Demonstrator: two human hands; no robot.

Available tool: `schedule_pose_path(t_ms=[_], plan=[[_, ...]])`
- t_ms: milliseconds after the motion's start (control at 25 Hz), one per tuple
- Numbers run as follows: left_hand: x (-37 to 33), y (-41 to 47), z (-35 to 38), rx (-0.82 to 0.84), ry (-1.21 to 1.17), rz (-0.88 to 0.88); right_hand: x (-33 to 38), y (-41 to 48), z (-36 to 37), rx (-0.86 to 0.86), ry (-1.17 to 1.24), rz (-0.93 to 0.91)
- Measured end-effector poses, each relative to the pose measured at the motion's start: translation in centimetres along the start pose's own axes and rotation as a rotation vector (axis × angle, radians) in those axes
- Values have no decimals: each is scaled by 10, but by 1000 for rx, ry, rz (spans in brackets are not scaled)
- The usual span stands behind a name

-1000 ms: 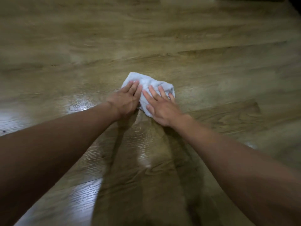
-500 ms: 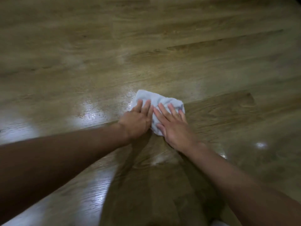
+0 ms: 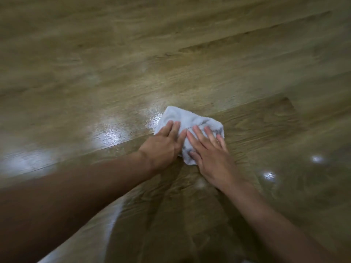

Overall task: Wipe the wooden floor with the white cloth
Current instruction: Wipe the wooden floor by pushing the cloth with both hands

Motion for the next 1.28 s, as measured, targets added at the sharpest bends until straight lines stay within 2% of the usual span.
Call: schedule_pose_path(t_ms=[200,280,440,600,720,920,1000,1120,1200,1280], plan=[[39,58,-38,11,-16,-95,-22,91,-17,58,38,45],[47,76,-52,50,87,-83,-29,110,-23,97,42,50],[13,53,-40,43,121,66,-26,42,-16,12,-6,86],[-38,27,-10,-7,-18,121,-32,-31,-4,-8,-25,150],[-32,49,-16,-33,-52,97,-48,0,-7,14,25,127],[-7,106,-50,-129,-423,-107,-83,81,-29,64,46,147],[-16,103,-44,-153,-403,-110,-83,66,-31,49,48,144],[-55,81,-26,-212,-224,38,-80,-5,-25,2,35,190],[-87,63,-13,-233,-237,122,-77,-50,-21,12,16,237],[-98,60,-12,-231,-257,123,-82,-59,-22,44,20,278]])
Point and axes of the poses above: each hand's wrist, its own y-axis towards the middle knuckle, its own z-axis out of the palm, x = y × z, the point moved 4 cm from there along y, towards the middle knuckle, and after that the axes turned 3 degrees about -y, right-handed, at the moved point
